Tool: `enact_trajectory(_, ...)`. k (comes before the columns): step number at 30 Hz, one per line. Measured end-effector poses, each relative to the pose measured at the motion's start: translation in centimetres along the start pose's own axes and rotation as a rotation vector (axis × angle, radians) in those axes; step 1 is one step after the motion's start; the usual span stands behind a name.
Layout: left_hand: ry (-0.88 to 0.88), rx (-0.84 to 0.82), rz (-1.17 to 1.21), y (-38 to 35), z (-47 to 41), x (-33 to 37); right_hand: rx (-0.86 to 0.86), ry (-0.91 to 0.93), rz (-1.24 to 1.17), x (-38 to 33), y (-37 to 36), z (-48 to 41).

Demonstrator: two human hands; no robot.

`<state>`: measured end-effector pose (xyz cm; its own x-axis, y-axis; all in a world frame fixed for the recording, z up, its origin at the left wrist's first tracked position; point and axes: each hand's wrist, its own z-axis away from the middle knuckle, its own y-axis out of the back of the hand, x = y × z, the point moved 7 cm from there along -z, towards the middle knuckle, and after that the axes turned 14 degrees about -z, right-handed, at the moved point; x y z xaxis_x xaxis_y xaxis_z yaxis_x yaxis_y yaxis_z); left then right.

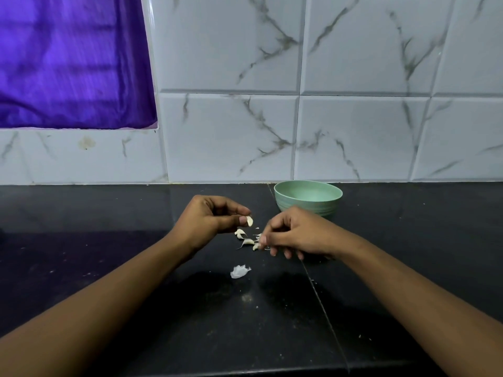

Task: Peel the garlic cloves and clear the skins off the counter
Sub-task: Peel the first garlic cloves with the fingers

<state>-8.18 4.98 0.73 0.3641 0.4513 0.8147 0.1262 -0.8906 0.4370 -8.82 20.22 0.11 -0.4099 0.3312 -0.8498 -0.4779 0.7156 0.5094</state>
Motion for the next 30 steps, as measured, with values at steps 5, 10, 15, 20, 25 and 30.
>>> enact_trajectory(5, -0.016, -0.012, -0.029, -0.3, 0.0, 0.2, 0.0, 0.042, -0.02, 0.1, -1.0, -0.3)
enact_trajectory(10, -0.016, -0.007, -0.036, -0.1, -0.1, 0.1, 0.005, 0.079, -0.118, 0.0, -1.1, -0.5)
enact_trajectory(15, -0.005, -0.014, -0.01, -0.2, 0.0, -0.1, 0.009, 0.059, -0.158, 0.1, -0.8, -0.5)
enact_trajectory(20, 0.034, -0.026, 0.072, -0.5, 0.1, 0.0, 0.253, 0.208, -0.142, -0.7, 1.4, -0.1)
enact_trajectory(25, 0.077, -0.083, 0.13, -1.2, 0.3, 0.0, 0.291, 0.364, -0.2, -1.9, 1.5, 0.4)
enact_trajectory(30, 0.107, -0.115, 0.219, -1.7, 0.4, 0.2, 0.31, 0.393, -0.307, -1.7, 1.8, 0.1)
